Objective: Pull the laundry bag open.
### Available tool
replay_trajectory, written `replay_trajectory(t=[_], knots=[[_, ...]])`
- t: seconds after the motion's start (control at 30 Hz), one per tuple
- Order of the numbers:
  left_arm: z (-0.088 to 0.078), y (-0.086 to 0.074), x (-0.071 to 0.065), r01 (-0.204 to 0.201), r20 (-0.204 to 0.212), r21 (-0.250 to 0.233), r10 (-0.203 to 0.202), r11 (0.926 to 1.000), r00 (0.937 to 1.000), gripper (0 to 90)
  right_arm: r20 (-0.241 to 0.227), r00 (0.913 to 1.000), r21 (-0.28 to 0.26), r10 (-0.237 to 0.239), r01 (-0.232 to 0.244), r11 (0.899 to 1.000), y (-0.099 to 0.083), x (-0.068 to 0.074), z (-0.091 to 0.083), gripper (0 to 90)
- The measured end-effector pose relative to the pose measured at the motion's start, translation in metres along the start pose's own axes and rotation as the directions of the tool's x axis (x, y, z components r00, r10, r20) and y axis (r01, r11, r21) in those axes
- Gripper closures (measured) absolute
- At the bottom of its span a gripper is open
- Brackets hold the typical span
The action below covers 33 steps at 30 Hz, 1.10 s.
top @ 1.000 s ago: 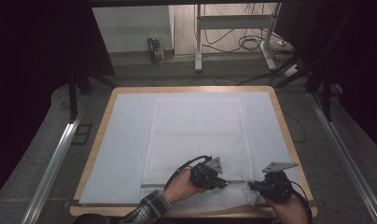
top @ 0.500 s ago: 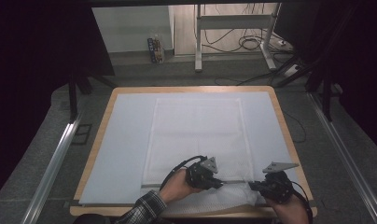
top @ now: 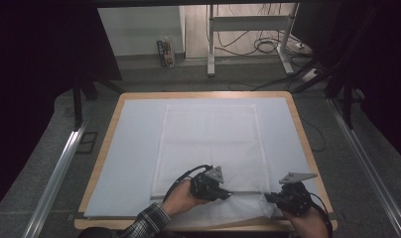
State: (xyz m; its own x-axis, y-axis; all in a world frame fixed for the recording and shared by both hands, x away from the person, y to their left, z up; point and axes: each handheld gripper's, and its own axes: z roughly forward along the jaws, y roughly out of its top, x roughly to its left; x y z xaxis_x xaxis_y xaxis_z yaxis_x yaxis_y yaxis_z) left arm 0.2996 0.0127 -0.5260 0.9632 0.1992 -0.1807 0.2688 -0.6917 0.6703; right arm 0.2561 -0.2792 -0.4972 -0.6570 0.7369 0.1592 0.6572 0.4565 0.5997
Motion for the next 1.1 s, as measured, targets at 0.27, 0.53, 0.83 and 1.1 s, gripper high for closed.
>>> replay_trajectory(t=[0.27, 0.53, 0.83, 1.1], knots=[[-0.007, -0.009, -0.001, 0.006, -0.013, 0.002, -0.006, 1.0000, 0.9999, 87.4, 0.005, 1.0000, 0.002, -0.002, 0.002, 1.000, 0.000, 0.000, 0.000, 86.1], [-0.015, -0.019, 0.000, 0.029, -0.019, -0.005, -0.029, 0.9996, 0.9994, 87.4, 0.003, 1.0000, 0.004, -0.003, 0.003, 1.000, 0.000, 0.000, 0.000, 86.1], [-0.019, -0.026, 0.001, 0.048, -0.018, -0.010, -0.048, 0.9988, 0.9987, 87.4, -0.001, 1.0000, 0.003, -0.002, 0.002, 1.000, 0.000, 0.000, 0.000, 86.1], [-0.027, -0.033, 0.000, 0.048, -0.034, -0.013, -0.048, 0.9988, 0.9982, 87.4, 0.005, 1.0000, 0.006, -0.006, 0.006, 1.000, 0.000, 0.000, -0.001, 86.1]])
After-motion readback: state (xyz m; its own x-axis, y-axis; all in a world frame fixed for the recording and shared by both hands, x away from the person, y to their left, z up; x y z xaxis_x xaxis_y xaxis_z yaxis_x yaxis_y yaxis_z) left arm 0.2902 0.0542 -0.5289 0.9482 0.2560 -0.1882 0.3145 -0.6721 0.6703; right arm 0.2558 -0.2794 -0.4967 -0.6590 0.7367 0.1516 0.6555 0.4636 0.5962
